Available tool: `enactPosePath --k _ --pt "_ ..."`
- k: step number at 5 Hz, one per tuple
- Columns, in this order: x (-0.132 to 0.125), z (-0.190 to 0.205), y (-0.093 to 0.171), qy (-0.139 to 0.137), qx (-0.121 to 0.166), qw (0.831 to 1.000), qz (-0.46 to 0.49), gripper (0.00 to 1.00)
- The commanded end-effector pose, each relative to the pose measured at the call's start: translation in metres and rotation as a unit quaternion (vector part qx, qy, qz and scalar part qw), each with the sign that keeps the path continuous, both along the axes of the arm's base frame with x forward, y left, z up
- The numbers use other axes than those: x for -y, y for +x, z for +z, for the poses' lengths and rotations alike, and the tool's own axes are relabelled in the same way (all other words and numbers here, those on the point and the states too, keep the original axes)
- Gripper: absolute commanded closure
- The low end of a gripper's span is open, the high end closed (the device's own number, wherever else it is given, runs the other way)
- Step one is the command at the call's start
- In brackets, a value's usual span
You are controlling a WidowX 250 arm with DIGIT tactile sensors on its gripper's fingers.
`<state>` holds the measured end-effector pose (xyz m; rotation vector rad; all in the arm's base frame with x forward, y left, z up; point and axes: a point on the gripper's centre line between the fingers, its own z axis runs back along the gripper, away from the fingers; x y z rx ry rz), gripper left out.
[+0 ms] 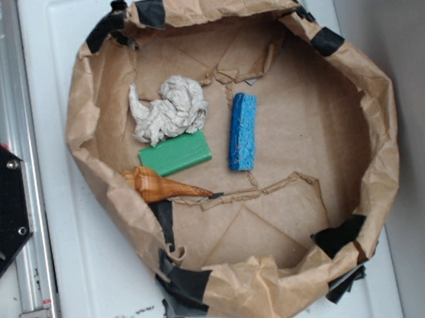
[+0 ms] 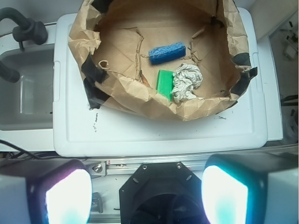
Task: Grab the blue sponge.
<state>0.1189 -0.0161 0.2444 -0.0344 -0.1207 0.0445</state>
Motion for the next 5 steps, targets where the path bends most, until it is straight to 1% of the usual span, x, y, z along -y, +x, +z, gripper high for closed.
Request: enactPosePath --k 1,2,3,4,5 --pt "0.000 0.000 0.000 0.000 0.000 1.000 0.000 0.00" --pt "-0.012 -0.025 0.047 -0.004 0.008 0.997 0.082 0.00" --pt "-0.018 -0.062 0.093 -0.017 0.017 0.978 0.205 0.00" --pt "-0.042 -0.113 0.123 -0.015 0.003 0.945 0.326 0.00" --pt "-0.049 -0.142 0.139 -0.004 0.017 0.952 0.306 0.00"
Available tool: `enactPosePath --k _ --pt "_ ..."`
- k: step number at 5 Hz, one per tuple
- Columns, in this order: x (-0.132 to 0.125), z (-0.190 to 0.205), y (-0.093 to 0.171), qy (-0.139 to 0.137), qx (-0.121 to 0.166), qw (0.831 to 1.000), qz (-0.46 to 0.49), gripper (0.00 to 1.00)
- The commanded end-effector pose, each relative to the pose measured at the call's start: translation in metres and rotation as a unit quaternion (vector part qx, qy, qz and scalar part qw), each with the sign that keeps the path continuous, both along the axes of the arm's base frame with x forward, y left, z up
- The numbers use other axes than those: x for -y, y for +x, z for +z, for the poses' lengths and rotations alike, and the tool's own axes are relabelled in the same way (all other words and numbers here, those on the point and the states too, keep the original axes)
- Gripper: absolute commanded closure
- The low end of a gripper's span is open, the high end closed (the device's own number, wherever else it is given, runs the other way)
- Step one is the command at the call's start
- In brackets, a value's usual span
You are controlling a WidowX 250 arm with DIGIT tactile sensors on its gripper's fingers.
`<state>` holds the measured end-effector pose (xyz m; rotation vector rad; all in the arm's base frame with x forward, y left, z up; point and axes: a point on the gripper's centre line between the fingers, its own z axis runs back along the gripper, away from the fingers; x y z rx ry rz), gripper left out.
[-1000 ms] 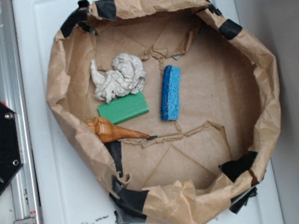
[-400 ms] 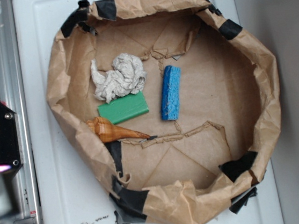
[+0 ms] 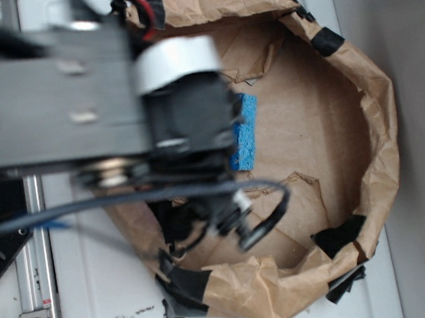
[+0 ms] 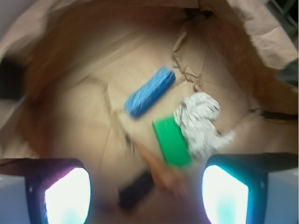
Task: Grab the blue sponge.
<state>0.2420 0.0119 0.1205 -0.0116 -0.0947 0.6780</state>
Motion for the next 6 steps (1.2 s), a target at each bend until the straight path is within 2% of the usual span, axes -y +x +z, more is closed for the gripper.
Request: enactPosePath --k 1,2,3,4,5,6 --pt "-0.033 -0.040 0.025 0.000 0.032 0.999 -0.024 0.00" --pt "-0.030 -0.064 0.042 -0.022 0.026 0.998 -0.048 0.00" --pt "-0.016 -0.081 0.057 -0.014 0.004 0.999 -0.051 0.00" --pt "-0.011 -0.098 0.062 -0.013 -0.016 0.998 -0.056 0.00" --pt "-0.011 -0.105 0.062 -0.025 -0.027 0.997 -0.073 0.00" --pt "-0.010 -0.098 0.060 -0.028 -0.008 0.995 -0.093 1.00"
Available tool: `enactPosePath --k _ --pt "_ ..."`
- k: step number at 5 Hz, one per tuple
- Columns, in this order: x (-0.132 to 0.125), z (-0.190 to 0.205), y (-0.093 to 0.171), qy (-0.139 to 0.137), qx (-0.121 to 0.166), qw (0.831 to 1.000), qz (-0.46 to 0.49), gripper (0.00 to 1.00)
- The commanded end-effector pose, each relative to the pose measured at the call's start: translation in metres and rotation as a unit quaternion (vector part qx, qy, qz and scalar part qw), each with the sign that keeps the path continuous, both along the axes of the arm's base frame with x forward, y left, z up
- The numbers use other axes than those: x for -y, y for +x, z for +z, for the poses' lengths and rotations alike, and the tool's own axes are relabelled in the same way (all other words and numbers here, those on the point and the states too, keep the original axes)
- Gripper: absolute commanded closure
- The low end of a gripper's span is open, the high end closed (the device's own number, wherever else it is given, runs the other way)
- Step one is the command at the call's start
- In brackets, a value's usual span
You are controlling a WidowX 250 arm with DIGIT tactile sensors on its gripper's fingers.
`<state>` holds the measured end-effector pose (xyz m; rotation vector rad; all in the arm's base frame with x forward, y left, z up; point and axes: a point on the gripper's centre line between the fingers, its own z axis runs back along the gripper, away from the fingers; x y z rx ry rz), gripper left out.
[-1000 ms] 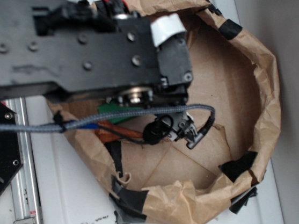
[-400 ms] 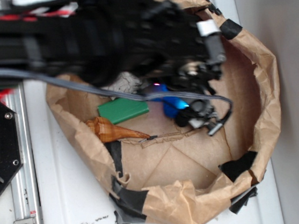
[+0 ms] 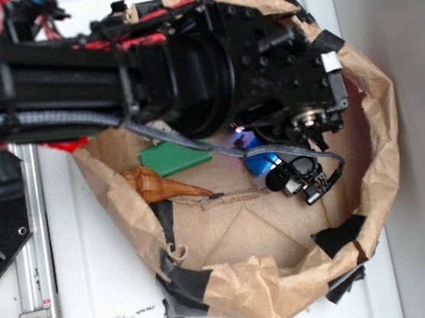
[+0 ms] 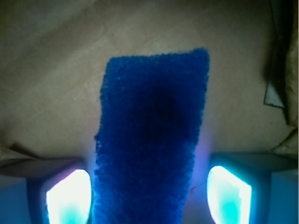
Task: Grab the blue sponge.
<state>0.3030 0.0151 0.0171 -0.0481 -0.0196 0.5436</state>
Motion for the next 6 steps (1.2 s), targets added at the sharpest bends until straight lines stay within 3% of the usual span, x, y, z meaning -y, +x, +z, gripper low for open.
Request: enactPosePath --k 1,2,3,4,5,6 --pt "-0.004 0.033 0.004 0.023 0.063 0.987 -0.148 1.00" --pt "0.000 0.078 -0.001 0.056 0.091 0.959 -0.264 1.00" --pt "0.005 0.108 -0.011 0.038 0.060 0.947 -0.313 1.00" --pt "0.011 0.133 -0.032 0.069 0.053 0.931 -0.355 1.00" --pt "0.011 0.144 -0.044 0.069 0.092 0.927 -0.356 1.00" --pt "0.009 0.145 -0.044 0.070 0.093 0.932 -0.343 1.00"
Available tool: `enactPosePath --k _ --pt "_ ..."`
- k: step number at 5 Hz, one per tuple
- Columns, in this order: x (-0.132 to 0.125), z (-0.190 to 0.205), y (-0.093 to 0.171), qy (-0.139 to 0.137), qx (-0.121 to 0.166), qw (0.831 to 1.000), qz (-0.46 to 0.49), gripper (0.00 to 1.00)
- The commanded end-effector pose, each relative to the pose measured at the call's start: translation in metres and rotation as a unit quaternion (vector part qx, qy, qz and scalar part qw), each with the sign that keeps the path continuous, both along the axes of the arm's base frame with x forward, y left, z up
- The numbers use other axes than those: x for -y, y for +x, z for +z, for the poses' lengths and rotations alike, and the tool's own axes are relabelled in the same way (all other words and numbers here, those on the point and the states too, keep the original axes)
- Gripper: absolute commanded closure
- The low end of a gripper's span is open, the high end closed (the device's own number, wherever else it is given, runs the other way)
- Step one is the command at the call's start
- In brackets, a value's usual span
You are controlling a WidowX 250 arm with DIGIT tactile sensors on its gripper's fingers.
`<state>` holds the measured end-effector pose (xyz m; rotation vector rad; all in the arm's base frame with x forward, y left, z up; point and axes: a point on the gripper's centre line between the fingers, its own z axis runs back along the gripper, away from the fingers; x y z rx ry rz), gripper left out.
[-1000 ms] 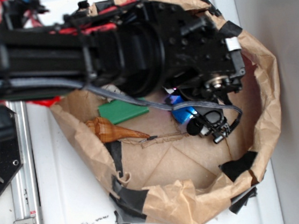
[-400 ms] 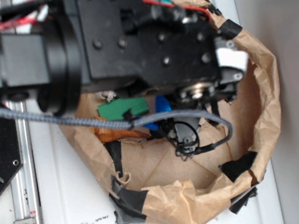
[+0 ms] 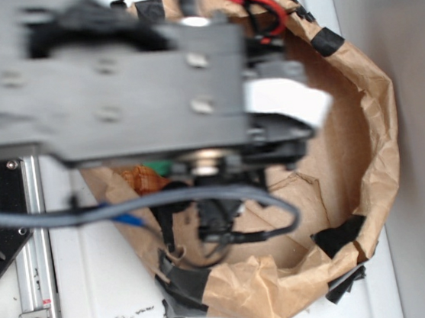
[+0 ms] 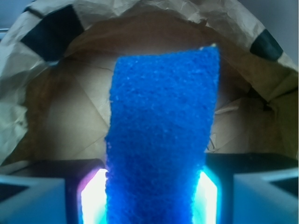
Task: Grab the blue sponge.
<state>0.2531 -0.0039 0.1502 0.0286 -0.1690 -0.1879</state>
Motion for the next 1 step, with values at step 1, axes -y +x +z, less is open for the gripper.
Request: enactPosePath --k 1 --pt "-0.0112 0.0101 0.0080 0.027 0.005 0.999 0.020 1.00"
